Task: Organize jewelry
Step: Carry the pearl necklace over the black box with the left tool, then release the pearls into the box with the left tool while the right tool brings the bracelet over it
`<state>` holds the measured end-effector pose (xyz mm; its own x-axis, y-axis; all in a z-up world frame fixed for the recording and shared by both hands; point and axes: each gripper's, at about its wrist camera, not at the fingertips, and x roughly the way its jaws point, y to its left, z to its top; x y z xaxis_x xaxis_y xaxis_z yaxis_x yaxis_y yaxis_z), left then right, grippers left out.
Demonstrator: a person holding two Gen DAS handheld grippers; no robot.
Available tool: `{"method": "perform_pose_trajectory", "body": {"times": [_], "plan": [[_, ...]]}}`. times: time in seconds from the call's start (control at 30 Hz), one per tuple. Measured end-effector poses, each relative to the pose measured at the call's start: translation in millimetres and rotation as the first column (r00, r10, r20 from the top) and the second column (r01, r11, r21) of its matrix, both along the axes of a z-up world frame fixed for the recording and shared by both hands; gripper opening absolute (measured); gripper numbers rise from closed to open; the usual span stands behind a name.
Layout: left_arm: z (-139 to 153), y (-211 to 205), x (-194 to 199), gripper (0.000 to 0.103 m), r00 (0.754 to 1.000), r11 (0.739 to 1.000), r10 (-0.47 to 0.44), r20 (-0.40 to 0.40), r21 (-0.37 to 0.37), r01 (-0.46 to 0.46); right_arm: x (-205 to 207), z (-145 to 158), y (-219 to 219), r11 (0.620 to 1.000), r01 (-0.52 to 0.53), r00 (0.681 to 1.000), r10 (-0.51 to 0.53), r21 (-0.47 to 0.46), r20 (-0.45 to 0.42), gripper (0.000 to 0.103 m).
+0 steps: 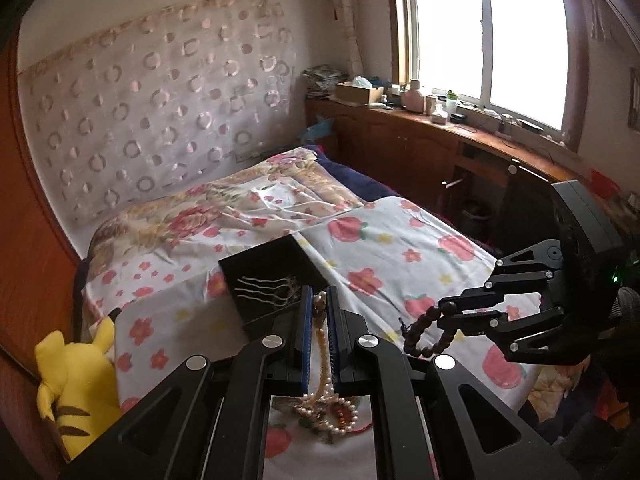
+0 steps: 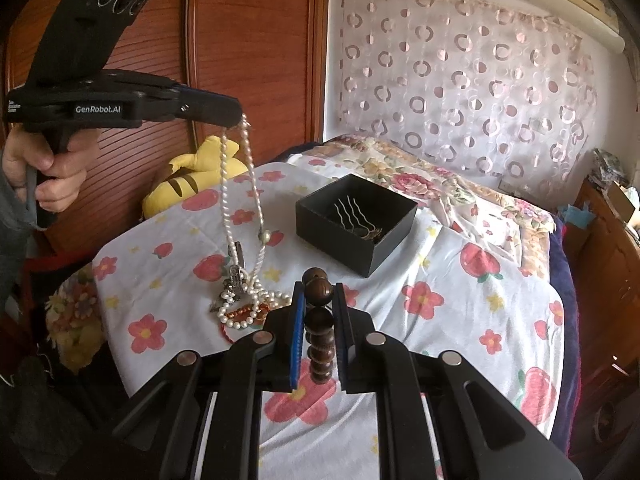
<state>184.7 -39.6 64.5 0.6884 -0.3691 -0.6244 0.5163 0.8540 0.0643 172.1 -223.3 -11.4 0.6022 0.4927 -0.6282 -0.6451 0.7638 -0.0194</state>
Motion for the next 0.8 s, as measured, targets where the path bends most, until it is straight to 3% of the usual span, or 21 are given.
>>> {"method": "perform_pose_trajectory", "body": {"times": [0.37, 0.63, 0.8], "plan": [[13, 6, 3, 0.006, 0.999, 0.999, 0.033, 0.043, 0.017, -0.033, -1, 1, -1, 1.000, 0.001, 1.000, -0.001, -0.002, -0.002, 0.015], [59, -2, 29, 0.006, 0.990, 0.999, 0.051, 0.129, 0.004, -0.051, 2, 5, -2, 1.000, 0.006, 1.000, -0.006, 0.006, 0.005, 0.015], [74, -6, 56, 0.006, 0.986, 0.998, 0.062, 0.153, -0.013, -0.061, 18, 27, 4, 1.000, 0.000, 0.999, -0.001, 0.010, 0.046, 0.015]]}}
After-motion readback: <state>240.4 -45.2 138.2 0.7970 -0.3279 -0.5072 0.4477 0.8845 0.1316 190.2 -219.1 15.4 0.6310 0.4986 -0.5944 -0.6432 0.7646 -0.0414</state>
